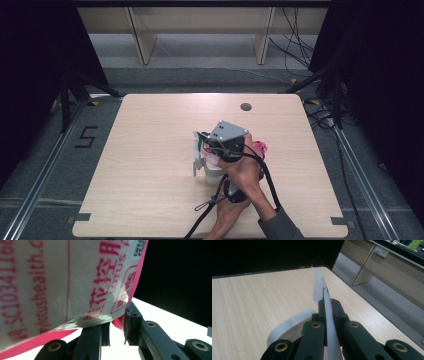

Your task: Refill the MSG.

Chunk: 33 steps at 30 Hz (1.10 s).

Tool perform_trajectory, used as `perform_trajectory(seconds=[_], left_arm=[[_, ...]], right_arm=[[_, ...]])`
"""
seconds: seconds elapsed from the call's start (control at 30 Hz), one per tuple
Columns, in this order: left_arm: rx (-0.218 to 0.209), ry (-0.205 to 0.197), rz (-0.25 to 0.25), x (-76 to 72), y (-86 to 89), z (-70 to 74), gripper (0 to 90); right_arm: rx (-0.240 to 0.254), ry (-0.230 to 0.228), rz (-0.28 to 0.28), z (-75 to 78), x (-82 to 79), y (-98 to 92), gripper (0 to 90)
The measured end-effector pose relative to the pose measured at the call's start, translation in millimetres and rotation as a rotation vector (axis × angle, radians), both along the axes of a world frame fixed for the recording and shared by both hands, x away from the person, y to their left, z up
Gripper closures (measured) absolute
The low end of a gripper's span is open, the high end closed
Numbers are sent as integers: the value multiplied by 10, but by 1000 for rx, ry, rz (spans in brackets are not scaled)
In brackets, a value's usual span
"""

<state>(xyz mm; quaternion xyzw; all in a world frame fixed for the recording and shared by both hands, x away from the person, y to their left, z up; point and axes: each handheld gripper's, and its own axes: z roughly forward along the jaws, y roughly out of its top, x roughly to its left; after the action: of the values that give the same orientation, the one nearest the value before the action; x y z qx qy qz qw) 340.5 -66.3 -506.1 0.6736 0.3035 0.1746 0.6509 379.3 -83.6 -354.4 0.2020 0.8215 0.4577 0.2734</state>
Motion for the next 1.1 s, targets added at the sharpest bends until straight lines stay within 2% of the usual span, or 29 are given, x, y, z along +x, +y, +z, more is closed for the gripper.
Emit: perform_trajectory(seconds=[0.03,0.2,0.23,0.33,0.4,0.47,0.57,0.67,0.7,0.73,0.77,0.87,1.0,1.07,1.1], left_arm=[[-3,-1,5,0,3,5,770],[2,9,0,3,2,-13,770],[1,6,-4,0,-2,-9,770],[3,6,4,-5,3,-4,770],[0,9,-1,-2,0,-8,770],[1,7,-7,-8,3,-7,769],[0,9,5,-9,5,-7,769],[2,7,-7,-8,5,-10,770],[42,0,-15,-5,38,-7,770],[42,1,-6,-8,40,-6,770],[-4,9,8,-11,5,-8,770],[-5,9,-9,-5,9,-10,769],[-2,11,7,-4,14,-6,770],[-6,19,-9,3,15,-12,770],[41,11,-27,7,56,-7,770]], right_arm=[[7,15,-7,5,-22,11,894],[7,7,-9,-12,17,2,894],[11,17,-14,-11,6,1,894],[11,4,-1,9,8,-10,894],[16,21,-10,-3,-1,-4,894],[3,5,0,-2,12,-4,894],[7,2,2,0,8,-2,894],[4,7,-4,-6,16,-1,894],[6,9,-3,-3,15,-6,894],[9,6,-4,-2,13,-7,894],[10,2,-5,0,9,-6,895],[1,-2,-2,-10,14,5,895],[2,3,2,-4,-6,14,894],[1,7,-5,-16,7,13,894],[10,20,-12,-22,3,15,894]])
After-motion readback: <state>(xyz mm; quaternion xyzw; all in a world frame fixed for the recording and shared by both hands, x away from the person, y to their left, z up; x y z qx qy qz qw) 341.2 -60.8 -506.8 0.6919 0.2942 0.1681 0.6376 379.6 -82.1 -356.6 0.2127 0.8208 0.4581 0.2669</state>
